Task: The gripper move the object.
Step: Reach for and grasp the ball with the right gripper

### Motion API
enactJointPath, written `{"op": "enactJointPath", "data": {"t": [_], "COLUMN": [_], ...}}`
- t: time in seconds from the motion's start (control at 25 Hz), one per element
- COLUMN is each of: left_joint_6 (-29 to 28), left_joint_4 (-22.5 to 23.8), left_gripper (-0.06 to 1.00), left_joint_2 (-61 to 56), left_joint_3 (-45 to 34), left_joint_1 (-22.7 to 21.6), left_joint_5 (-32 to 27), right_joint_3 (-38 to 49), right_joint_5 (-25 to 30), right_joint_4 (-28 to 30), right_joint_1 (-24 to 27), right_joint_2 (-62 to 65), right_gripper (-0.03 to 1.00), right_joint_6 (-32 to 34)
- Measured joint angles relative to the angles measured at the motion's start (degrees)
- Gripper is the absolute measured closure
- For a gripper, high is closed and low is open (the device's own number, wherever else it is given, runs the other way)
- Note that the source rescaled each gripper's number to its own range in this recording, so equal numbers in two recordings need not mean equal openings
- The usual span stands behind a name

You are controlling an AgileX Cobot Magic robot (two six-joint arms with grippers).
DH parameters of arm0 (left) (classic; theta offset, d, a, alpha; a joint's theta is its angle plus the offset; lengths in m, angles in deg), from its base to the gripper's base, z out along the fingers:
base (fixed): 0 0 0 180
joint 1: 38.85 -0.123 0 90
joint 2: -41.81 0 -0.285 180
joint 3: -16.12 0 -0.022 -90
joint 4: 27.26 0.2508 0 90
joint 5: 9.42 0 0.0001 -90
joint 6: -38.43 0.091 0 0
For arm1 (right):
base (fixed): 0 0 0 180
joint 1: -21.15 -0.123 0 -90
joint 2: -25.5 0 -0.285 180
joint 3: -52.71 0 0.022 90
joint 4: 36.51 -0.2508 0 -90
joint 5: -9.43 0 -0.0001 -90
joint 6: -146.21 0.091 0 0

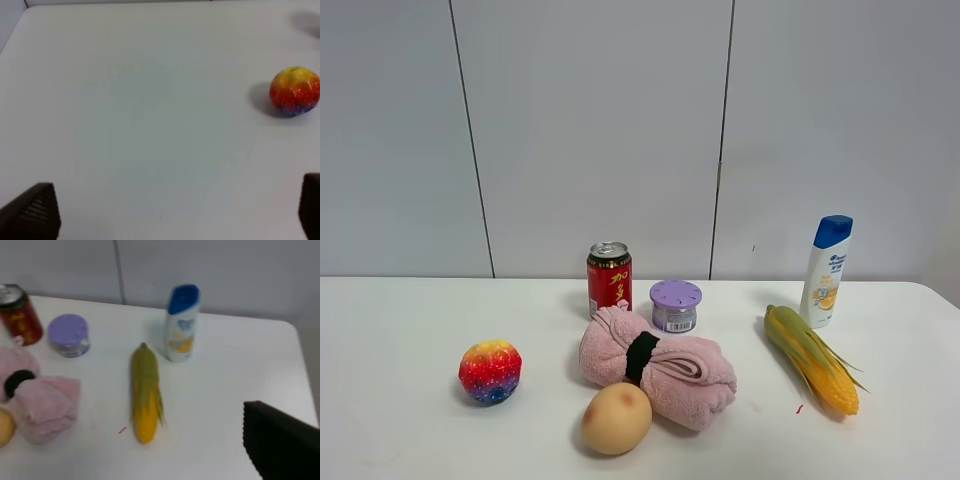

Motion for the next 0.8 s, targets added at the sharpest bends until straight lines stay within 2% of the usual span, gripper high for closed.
{"op": "enactJointPath", "data": {"t": [0.36,0.64,0.8], "left_joint_6": [0.0,0.0,0.0], "left_joint_4": [0.0,0.0,0.0], "left_gripper": [-0.06,-0.06,-0.06], "left_joint_2": [0.0,0.0,0.0], "left_joint_3": [0.0,0.0,0.0], "left_joint_1": [0.0,0.0,0.0], "left_joint_5": [0.0,0.0,0.0], "right_joint_3": [-13.5,-27.7,-33.5], "right_joint_5": [-3.2,-4.4,-4.9], "right_joint_4": [-15.5,-18.5,-18.0], "right_joint_1": [0.0,-0.1,-4.5], "right_joint_2": [-21.6,-34.6,-39.4], "right_gripper": [-0.03,-0.03,-0.03], "right_joint_6": [-16.0,-21.4,-22.6]}}
